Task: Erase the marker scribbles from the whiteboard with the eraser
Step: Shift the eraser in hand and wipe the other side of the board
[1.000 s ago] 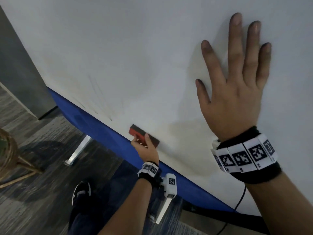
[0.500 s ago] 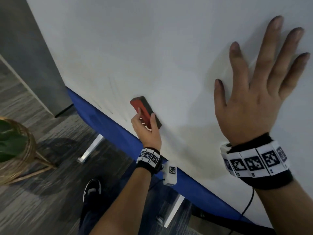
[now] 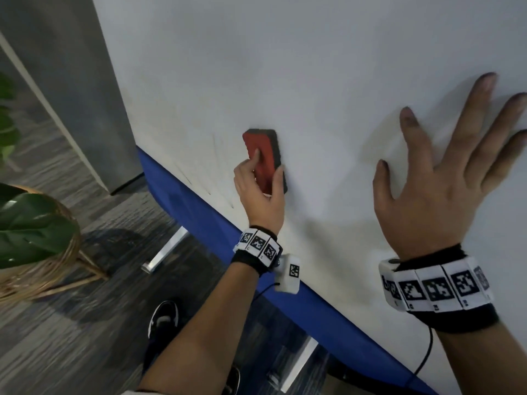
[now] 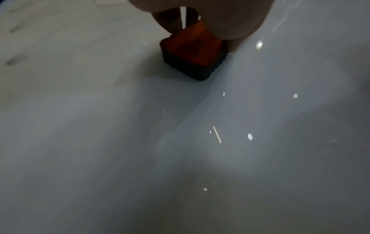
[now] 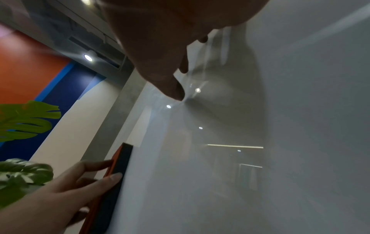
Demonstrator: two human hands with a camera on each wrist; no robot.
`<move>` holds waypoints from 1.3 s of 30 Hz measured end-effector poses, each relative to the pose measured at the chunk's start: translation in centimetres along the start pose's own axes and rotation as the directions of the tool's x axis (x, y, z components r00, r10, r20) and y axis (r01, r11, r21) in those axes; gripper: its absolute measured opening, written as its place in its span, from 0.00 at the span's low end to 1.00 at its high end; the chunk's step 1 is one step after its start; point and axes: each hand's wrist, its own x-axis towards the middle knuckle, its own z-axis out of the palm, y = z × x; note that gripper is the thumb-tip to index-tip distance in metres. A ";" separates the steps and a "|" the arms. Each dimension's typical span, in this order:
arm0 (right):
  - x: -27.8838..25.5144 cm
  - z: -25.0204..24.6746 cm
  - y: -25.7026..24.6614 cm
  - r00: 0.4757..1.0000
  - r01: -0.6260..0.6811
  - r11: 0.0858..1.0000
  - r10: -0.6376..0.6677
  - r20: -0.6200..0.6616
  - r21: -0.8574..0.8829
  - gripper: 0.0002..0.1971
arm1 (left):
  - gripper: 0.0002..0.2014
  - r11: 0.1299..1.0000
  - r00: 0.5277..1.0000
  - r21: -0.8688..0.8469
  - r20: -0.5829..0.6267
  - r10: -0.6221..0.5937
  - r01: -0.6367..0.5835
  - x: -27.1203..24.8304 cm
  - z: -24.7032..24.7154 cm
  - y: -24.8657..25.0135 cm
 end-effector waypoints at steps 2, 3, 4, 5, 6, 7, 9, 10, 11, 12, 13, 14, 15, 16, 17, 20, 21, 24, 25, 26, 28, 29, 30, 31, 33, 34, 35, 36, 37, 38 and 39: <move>-1.0 0.7 -0.5 0.998 0.058 0.998 -0.059 0.031 0.019 0.27 | 0.25 0.999 1.000 0.037 0.031 0.003 -0.004 0.4 -1.1 -2.0; -1.7 1.1 -0.7 0.994 0.097 0.995 -0.098 0.056 0.023 0.28 | 0.24 0.997 0.998 0.043 0.023 -0.062 0.061 0.2 -1.6 -3.8; -2.4 1.7 -0.9 0.987 0.137 0.990 -0.138 0.080 0.022 0.29 | 0.23 0.985 0.985 0.022 -0.004 -0.170 0.170 -0.2 -2.1 -5.6; -3.1 2.2 -0.9 0.980 0.170 0.985 -0.171 0.101 0.018 0.29 | 0.22 0.958 0.957 0.013 -0.035 -0.287 0.287 -0.7 -2.4 -7.4; -3.6 2.7 -0.9 0.974 0.193 0.981 -0.193 0.115 0.012 0.30 | 0.22 0.924 0.922 0.016 -0.067 -0.381 0.382 -1.5 -2.6 -9.2; -4.0 3.0 -1.0 0.972 0.204 0.979 -0.203 0.121 0.006 0.30 | 0.22 0.884 0.884 0.037 -0.079 -0.461 0.465 -2.2 -2.8 -10.8; -4.3 3.4 -1.4 0.975 0.188 0.982 -0.186 0.124 -0.002 0.30 | 0.22 0.775 0.777 0.055 -0.042 -0.628 0.630 -3.6 -3.3 -13.6; -4.3 3.5 -1.8 0.977 0.171 0.985 -0.169 0.131 -0.006 0.29 | 0.21 0.713 0.714 0.047 -0.013 -0.700 0.700 -3.8 -3.5 -14.7; -4.2 3.5 -2.2 0.979 0.154 0.988 -0.151 0.140 -0.007 0.28 | 0.20 0.651 0.652 0.054 0.008 -0.758 0.757 -3.9 -3.7 -15.1; -4.0 3.5 -2.5 0.980 0.142 0.990 -0.141 0.143 0.001 0.27 | 0.18 0.609 0.610 0.068 0.014 -0.792 0.790 -3.7 -3.7 -15.3; -3.8 3.4 -2.8 0.978 0.152 0.988 -0.154 0.140 0.020 0.25 | 0.18 0.593 0.594 0.076 0.012 -0.804 0.801 -3.2 -3.8 -14.9; -3.3 3.3 -3.0 0.970 0.198 0.979 -0.202 0.132 0.043 0.24 | 0.18 0.602 0.604 0.074 0.003 -0.797 0.795 -2.6 -3.7 -14.3; -2.5 3.1 -3.1 0.952 0.277 0.959 -0.282 0.118 0.056 0.24 | 0.19 0.641 0.644 0.066 -0.016 -0.765 0.764 -1.9 -3.5 -13.1; -1.3 2.8 -3.2 0.927 0.360 0.932 -0.362 0.101 0.044 0.24 | 0.20 0.705 0.707 0.064 -0.048 -0.705 0.707 -1.0 -3.4 -12.1; 0.3 2.4 -3.3 0.909 0.407 0.913 -0.407 0.085 0.023 0.25 | 0.20 0.776 0.778 0.058 -0.087 -0.623 0.628 0.1 -3.2 -10.3; 5.8 0.5 -4.6 0.950 0.309 0.951 -0.309 0.036 0.018 0.29 | 0.22 0.942 0.939 0.064 -0.124 -0.320 0.330 2.8 -2.4 -6.0; 7.2 0.0 -5.0 0.965 0.262 0.965 -0.262 0.025 0.014 0.29 | 0.23 0.969 0.969 0.085 -0.104 -0.223 0.232 3.5 -2.1 -4.4; 9.1 -0.5 -6.4 0.977 0.213 0.977 -0.213 0.008 -0.001 0.30 | 0.25 0.996 0.999 0.090 -0.049 -0.007 0.012 5.1 -1.4 -1.6; 8.9 -0.3 -6.9 0.977 0.213 0.977 -0.213 0.027 -0.002 0.31 | 0.25 0.997 0.999 0.082 -0.038 0.008 -0.005 5.4 -1.4 -1.6; 8.5 0.1 -7.4 0.974 0.219 0.976 -0.219 0.056 -0.006 0.31 | 0.26 0.997 0.999 0.077 -0.037 -0.013 0.016 5.6 -1.6 -2.4; 7.3 1.1 -8.0 0.964 0.244 0.969 -0.240 0.115 -0.025 0.34 | 0.26 0.984 0.981 0.046 -0.092 -0.170 0.174 6.0 -2.1 -5.4; 6.8 1.6 -8.1 0.958 0.257 0.966 -0.250 0.140 -0.035 0.35 | 0.26 0.950 0.939 -0.013 -0.146 -0.311 0.313 6.1 -2.5 -7.0; 6.4 2.0 -8.1 0.953 0.269 0.962 -0.259 0.157 -0.045 0.36 | 0.26 0.877 0.857 -0.088 -0.190 -0.479 0.472 6.2 -2.9 -8.5; 6.2 2.2 -8.2 0.950 0.278 0.959 -0.266 0.165 -0.054 0.37 | 0.25 0.773 0.746 -0.134 -0.204 -0.634 0.620 6.3 -3.3 -9.8; 6.0 2.4 -8.6 0.950 0.277 0.959 -0.264 0.166 -0.059 0.36 | 0.23 0.631 0.609 -0.096 -0.186 -0.771 0.769 6.3 -3.9 -11.0; 6.1 2.4 -8.9 0.952 0.273 0.961 -0.262 0.161 -0.049 0.35 | 0.23 0.645 0.628 -0.059 -0.179 -0.757 0.761 6.3 -3.9 -11.1; 6.4 2.3 -9.3 0.951 0.275 0.961 -0.267 0.153 -0.036 0.34 | 0.23 0.713 0.699 -0.033 -0.169 -0.695 0.700 6.4 -3.7 -10.5; 7.0 2.1 -9.6 0.948 0.288 0.957 -0.282 0.150 -0.021 0.33 | 0.24 0.805 0.794 -0.011 -0.156 -0.588 0.593 6.4 -3.6 -9.5; 7.7 2.0 -10.0 0.942 0.304 0.953 -0.299 0.150 -0.012 0.33 | 0.25 0.890 0.882 0.008 -0.133 -0.452 0.456 6.3 -3.5 -8.2; 8.4 2.0 -10.4 0.940 0.311 0.950 -0.307 0.150 -0.010 0.34 | 0.26 0.946 0.943 0.030 -0.092 -0.320 0.324 6.3 -3.3 -6.9; 8.9 2.0 -10.9 0.941 0.309 0.951 -0.303 0.149 -0.013 0.33 | 0.26 0.973 0.973 0.044 -0.051 -0.223 0.226 6.1 -3.1 -5.8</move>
